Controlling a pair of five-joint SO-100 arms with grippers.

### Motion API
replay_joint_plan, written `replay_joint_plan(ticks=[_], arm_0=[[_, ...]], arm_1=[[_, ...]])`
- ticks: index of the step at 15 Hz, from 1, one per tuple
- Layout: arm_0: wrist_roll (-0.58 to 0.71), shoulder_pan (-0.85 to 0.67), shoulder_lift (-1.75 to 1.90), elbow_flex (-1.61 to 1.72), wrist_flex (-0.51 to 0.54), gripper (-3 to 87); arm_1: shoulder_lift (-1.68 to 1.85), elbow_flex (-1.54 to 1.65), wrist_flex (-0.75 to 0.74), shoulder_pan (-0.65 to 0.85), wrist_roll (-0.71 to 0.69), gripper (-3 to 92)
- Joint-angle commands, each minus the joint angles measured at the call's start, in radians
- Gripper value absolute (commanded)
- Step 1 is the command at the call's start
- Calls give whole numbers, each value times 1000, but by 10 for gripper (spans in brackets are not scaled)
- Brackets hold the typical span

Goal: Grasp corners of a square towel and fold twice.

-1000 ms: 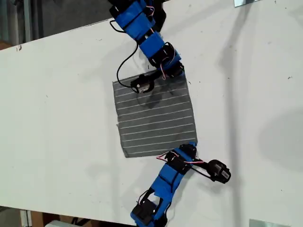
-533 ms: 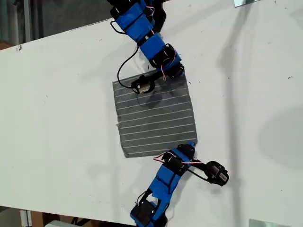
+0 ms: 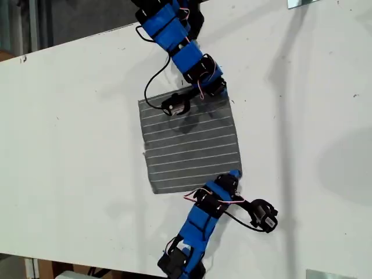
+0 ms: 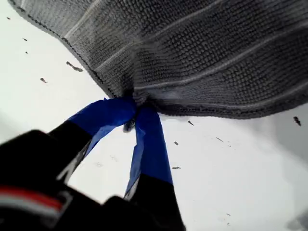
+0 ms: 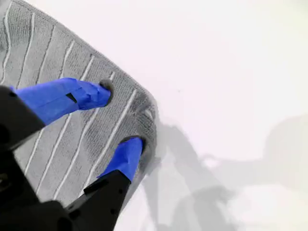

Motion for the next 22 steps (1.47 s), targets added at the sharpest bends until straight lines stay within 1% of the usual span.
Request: replay_joint_plan(ticks=[1,7,9,13,14,15,16,17,18,19,22], arm_0=[[-6,-23,-6,-29,-29,195],[-67,-6,-26,0,32,209],[-80,3,-41,12,31,210],[-78,6,-89,12,-20,201],[-84,9,-112,12,-48,162],[-98,14,-135,12,-81,53],[-106,18,-153,12,-115,1],[-117,23,-161,11,-135,1],[-120,25,-160,0,-129,1],[-124,25,-144,-9,-101,1],[-124,15,-77,-29,21,1]], arm_1=[[5,-38,-14,3,-8,-1],[9,-46,-14,-5,-8,-1],[9,-55,-9,-6,-8,-1],[11,-95,29,-20,-5,-1],[15,-107,43,-25,-2,-1],[15,-123,57,-31,2,-1],[14,-133,61,-38,3,-1],[2,-141,61,-46,8,-1],[-18,-149,57,-52,14,-1],[-38,-163,49,-60,20,-1],[-71,-229,66,-52,12,-1]])
